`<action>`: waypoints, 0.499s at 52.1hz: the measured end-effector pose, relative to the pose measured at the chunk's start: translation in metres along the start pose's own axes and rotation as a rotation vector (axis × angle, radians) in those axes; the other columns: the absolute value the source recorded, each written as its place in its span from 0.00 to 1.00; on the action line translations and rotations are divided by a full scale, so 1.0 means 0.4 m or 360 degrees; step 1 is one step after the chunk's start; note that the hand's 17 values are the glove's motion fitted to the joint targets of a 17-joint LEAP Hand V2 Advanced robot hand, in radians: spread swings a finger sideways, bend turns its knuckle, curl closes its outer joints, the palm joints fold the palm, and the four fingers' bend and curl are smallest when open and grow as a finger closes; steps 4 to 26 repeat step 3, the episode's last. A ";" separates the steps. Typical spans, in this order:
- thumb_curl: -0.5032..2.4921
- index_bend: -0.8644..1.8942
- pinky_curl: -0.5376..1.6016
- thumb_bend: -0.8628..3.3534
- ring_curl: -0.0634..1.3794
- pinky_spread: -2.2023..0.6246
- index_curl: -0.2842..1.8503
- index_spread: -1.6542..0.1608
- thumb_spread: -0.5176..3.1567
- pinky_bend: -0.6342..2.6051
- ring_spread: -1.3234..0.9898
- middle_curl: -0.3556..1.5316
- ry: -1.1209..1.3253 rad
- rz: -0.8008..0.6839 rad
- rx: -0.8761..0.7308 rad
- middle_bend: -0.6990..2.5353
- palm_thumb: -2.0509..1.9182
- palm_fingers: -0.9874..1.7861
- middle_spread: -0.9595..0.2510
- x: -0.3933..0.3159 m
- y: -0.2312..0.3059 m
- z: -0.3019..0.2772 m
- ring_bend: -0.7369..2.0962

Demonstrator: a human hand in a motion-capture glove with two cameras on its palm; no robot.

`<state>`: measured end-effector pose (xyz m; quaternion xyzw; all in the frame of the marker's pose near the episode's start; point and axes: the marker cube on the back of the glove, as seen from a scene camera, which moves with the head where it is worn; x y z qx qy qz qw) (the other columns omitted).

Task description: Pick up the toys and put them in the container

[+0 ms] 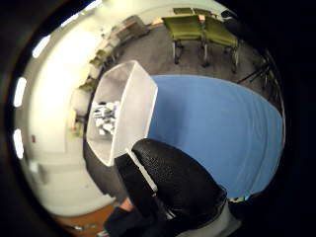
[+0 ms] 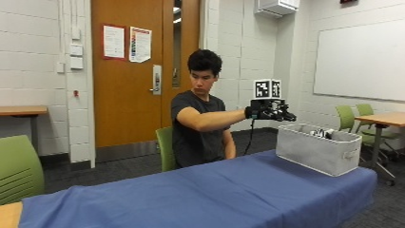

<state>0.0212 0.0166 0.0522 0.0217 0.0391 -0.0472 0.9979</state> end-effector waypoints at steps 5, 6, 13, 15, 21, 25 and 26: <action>0.23 0.38 0.40 0.18 0.25 0.73 0.34 0.78 0.42 0.42 0.47 0.42 -0.0017 0.0008 -0.0001 0.28 0.48 0.36 0.74 0.016 0.003 0.006 0.38; 0.23 0.38 0.40 0.18 0.25 0.73 0.34 0.78 0.42 0.42 0.47 0.42 -0.0017 0.0008 -0.0001 0.28 0.48 0.36 0.74 0.016 0.003 0.006 0.38; 0.23 0.38 0.40 0.18 0.25 0.73 0.34 0.78 0.42 0.42 0.47 0.42 -0.0017 0.0008 -0.0001 0.28 0.48 0.36 0.74 0.016 0.003 0.006 0.38; 0.23 0.38 0.40 0.18 0.25 0.73 0.34 0.78 0.42 0.42 0.47 0.42 -0.0017 0.0008 -0.0001 0.28 0.48 0.36 0.74 0.016 0.003 0.006 0.38; 0.23 0.38 0.40 0.18 0.25 0.73 0.34 0.78 0.42 0.42 0.47 0.42 -0.0017 0.0008 -0.0001 0.28 0.48 0.36 0.74 0.016 0.003 0.006 0.38; 0.23 0.38 0.40 0.18 0.25 0.73 0.34 0.78 0.42 0.42 0.47 0.42 -0.0017 0.0008 -0.0001 0.28 0.48 0.36 0.74 0.016 0.003 0.006 0.38; 0.23 0.38 0.40 0.18 0.25 0.73 0.34 0.78 0.42 0.42 0.47 0.42 -0.0017 0.0008 -0.0001 0.28 0.48 0.36 0.74 0.016 0.003 0.006 0.38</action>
